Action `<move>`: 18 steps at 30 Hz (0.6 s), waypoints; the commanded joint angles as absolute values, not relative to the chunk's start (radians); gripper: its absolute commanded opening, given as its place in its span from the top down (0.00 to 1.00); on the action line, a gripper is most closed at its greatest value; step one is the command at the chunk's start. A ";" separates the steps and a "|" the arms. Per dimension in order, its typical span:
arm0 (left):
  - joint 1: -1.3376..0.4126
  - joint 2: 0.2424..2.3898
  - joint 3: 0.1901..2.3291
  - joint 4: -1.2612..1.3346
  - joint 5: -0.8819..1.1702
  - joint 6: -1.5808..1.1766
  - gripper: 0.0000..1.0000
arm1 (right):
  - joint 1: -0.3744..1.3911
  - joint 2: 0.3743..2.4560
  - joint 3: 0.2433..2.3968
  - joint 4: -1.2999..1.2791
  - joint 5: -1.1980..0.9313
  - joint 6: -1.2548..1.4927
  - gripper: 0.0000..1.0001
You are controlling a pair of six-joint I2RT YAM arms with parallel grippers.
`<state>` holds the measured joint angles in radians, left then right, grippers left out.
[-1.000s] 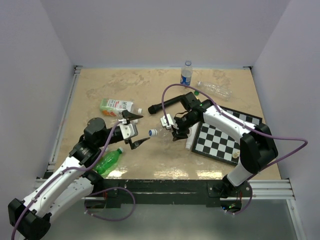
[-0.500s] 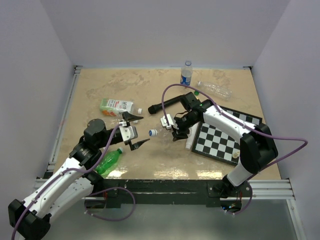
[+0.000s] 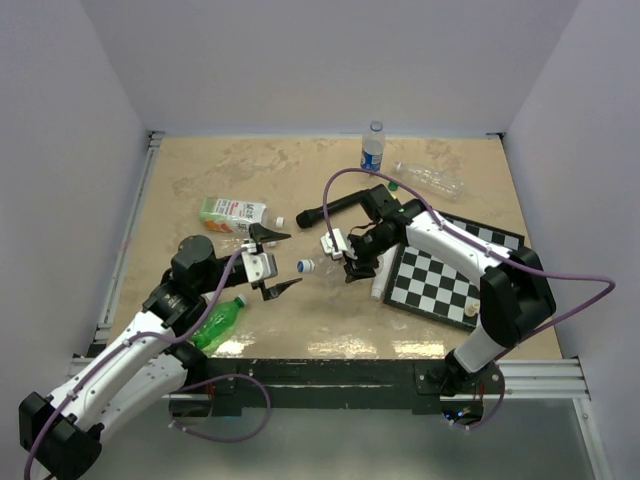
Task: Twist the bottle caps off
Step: Unscrew the bottle cap from the plastic bottle.
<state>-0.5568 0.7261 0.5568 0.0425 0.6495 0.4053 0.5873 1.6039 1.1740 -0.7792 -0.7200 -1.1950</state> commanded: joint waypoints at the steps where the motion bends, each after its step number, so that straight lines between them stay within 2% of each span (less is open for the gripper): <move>1: -0.555 0.750 0.538 0.132 0.713 0.407 0.03 | 0.595 1.585 1.198 -0.792 -0.742 -1.213 0.91; 18: -0.557 0.804 0.532 0.207 0.747 0.390 0.05 | 0.600 1.585 1.197 -0.792 -0.741 -1.213 0.91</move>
<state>-0.5568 0.7876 0.5407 0.1207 0.7063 0.3996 0.5903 1.6039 1.1740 -0.7822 -0.7200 -1.1973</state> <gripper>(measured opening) 0.958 0.508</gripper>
